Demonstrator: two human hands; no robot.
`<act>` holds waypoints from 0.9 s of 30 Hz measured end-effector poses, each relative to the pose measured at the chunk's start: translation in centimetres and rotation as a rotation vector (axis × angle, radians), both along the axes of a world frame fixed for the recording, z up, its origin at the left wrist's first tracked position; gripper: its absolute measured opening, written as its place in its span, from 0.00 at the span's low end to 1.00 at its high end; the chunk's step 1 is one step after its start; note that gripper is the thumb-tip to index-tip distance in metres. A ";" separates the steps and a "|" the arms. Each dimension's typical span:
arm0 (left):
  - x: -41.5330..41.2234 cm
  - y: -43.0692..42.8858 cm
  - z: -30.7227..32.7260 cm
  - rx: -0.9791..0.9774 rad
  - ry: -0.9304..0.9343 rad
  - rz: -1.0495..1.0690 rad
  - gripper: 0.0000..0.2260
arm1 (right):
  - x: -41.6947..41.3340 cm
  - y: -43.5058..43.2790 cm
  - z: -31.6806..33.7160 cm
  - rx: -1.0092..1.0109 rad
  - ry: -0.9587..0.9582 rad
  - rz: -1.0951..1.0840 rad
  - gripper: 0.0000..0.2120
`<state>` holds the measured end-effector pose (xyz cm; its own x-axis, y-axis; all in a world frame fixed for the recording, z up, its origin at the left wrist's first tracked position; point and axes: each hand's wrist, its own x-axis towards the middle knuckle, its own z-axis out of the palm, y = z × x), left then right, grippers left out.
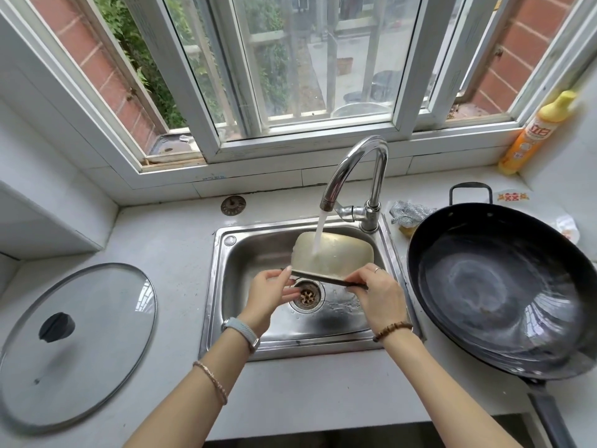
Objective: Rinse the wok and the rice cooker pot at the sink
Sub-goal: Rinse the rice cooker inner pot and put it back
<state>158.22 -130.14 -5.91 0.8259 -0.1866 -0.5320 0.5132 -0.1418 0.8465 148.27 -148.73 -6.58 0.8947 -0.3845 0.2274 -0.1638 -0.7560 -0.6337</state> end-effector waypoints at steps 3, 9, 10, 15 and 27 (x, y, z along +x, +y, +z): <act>0.0 -0.9 -0.1 -0.217 0.201 0.071 0.11 | -0.1 0.3 -0.1 -0.012 -0.007 -0.005 0.08; 0.2 -2.3 -0.6 -0.376 0.373 0.266 0.03 | -0.3 0.7 -0.5 -0.012 -0.021 -0.024 0.08; 0.3 -2.3 -0.7 -0.374 0.377 0.270 0.02 | -0.2 0.7 -0.6 -0.011 -0.022 -0.027 0.07; 0.9 -2.2 -0.9 -0.347 0.354 0.314 0.02 | 0.2 0.7 -1.4 0.010 -0.021 -0.013 0.08; 2.2 2.1 -0.6 -0.377 0.317 0.471 0.19 | 0.1 1.1 -2.1 0.596 0.110 -0.263 0.10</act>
<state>160.38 -128.02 -6.52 0.6796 -0.0651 -0.7307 0.6790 0.4328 0.5930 148.32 -147.67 -8.64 0.7593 -0.6254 -0.1798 -0.3833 -0.2065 -0.9002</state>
